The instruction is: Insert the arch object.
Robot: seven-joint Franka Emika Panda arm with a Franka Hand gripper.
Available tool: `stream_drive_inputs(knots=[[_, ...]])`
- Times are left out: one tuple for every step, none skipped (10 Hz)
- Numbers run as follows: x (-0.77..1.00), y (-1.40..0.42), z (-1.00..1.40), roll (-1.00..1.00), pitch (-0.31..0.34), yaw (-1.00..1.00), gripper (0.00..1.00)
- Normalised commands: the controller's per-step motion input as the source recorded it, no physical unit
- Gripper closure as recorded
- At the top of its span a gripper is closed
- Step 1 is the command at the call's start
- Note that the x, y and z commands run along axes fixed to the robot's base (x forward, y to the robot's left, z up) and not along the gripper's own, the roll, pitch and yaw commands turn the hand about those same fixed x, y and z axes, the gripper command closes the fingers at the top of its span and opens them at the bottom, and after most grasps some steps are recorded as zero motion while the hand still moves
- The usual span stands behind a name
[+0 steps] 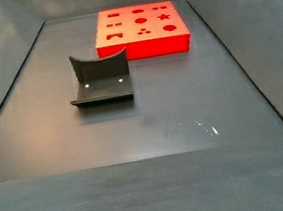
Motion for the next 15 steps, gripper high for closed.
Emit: stream_drive_inputs(knots=[[0.18, 0.0, -0.34, 0.0, -0.087, -0.1, 1.0], [0.43, 0.45, -0.59, 0.14, -0.023, -0.3, 1.0], [0.51, 0.42, -0.69, 0.3, 0.0, -0.25, 1.0], [0.53, 0.43, -0.67, 0.32, 0.0, -0.22, 1.0], [0.51, 0.42, -0.58, 0.35, 0.0, -0.2, 1.0], [0.5, 0.31, -0.47, 0.41, -0.024, -0.25, 1.0], [0.58, 0.1, -0.48, 0.44, 0.0, -0.44, 1.0], [0.51, 0.0, -0.48, 0.4, 0.0, -0.62, 1.0], [0.5, 0.03, -0.48, 0.21, 0.0, -0.74, 1.0], [0.45, 0.08, -0.47, 0.09, 0.0, -0.79, 1.0], [0.36, 0.14, -0.51, 0.0, 0.0, -0.85, 1.0], [0.19, 0.19, -0.54, 0.0, 0.054, -0.86, 1.0], [0.05, 0.09, -0.38, -0.08, 0.223, -0.83, 1.0], [0.0, 0.0, -0.27, -0.18, 0.371, -0.72, 1.0], [0.0, 0.05, -0.26, -0.11, 0.421, -0.74, 1.0]])
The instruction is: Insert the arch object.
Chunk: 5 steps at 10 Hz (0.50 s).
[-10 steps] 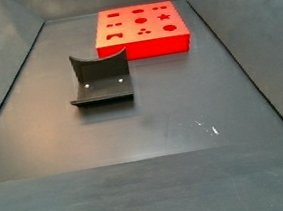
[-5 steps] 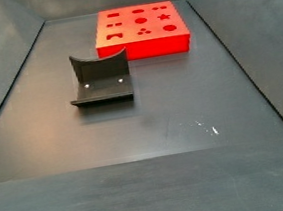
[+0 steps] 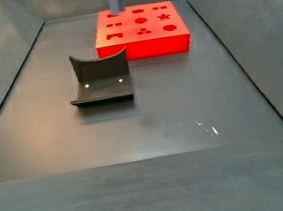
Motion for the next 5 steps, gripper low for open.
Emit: stream_drive_inputs(knots=[[-0.01, 0.13, -0.27, -0.03, 0.429, -0.78, 1.0], [-0.01, 0.14, -0.27, -0.03, 0.434, -0.78, 1.0], [0.0, 0.14, -0.21, -0.05, 0.439, -0.68, 1.0], [0.13, 0.0, 0.0, -0.17, 0.474, -0.46, 1.0], [0.12, -0.08, 0.11, -0.25, 0.461, -0.49, 1.0]])
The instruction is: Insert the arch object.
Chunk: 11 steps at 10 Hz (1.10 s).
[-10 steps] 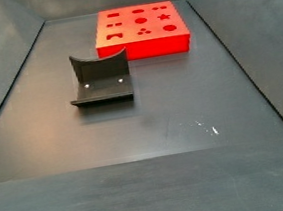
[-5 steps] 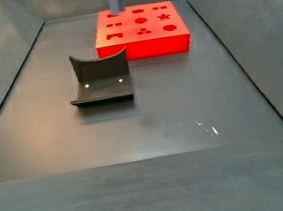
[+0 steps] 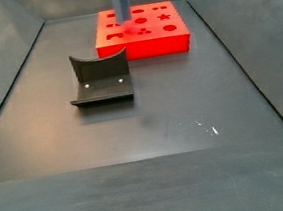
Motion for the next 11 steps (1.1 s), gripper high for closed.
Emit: stream_drive_inputs(knots=[[0.15, -0.19, 0.25, -0.29, 0.423, -0.55, 1.0], [0.48, -0.02, 0.65, -0.43, 0.177, -0.53, 1.0], [0.57, 0.0, 0.61, -0.49, 0.021, -0.53, 1.0], [0.49, 0.02, 0.53, -0.5, -0.011, -0.55, 1.0], [0.39, 0.03, 0.43, -0.5, -0.051, -0.6, 1.0], [0.16, 0.0, 0.13, -0.17, -0.081, -0.89, 1.0], [0.02, 0.0, 0.0, 0.0, -0.021, -1.0, 1.0], [0.0, 0.0, 0.0, 0.03, -0.026, -1.0, 1.0], [0.0, 0.0, 0.0, 0.03, -0.064, -1.0, 1.0], [0.14, 0.06, -0.07, 0.08, -0.084, -0.95, 1.0], [0.28, 0.05, -0.15, 0.18, -0.04, -0.84, 1.0]])
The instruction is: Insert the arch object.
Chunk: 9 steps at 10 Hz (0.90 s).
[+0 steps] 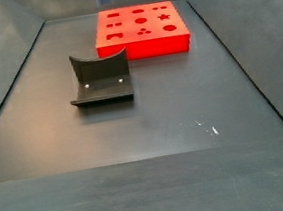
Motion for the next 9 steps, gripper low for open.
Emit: stream_drive_inputs(knots=[[0.28, 0.03, -0.24, 0.34, -0.036, -0.72, 1.0], [0.26, 0.01, -0.29, 0.42, -0.009, -0.64, 1.0], [0.16, 0.0, -0.25, 0.41, -0.003, -0.67, 1.0], [0.0, 0.22, -0.19, 0.27, 0.0, -0.58, 1.0], [-0.01, 0.41, -0.22, 0.02, 0.0, -0.59, 1.0], [-0.08, 0.4, -0.24, -0.08, 0.0, -0.53, 1.0], [-0.05, 0.34, -0.27, -0.22, 0.0, -0.47, 1.0], [0.0, 0.31, -0.19, -0.33, -0.033, -0.41, 1.0], [-0.01, 0.34, -0.13, -0.39, -0.021, -0.33, 1.0]])
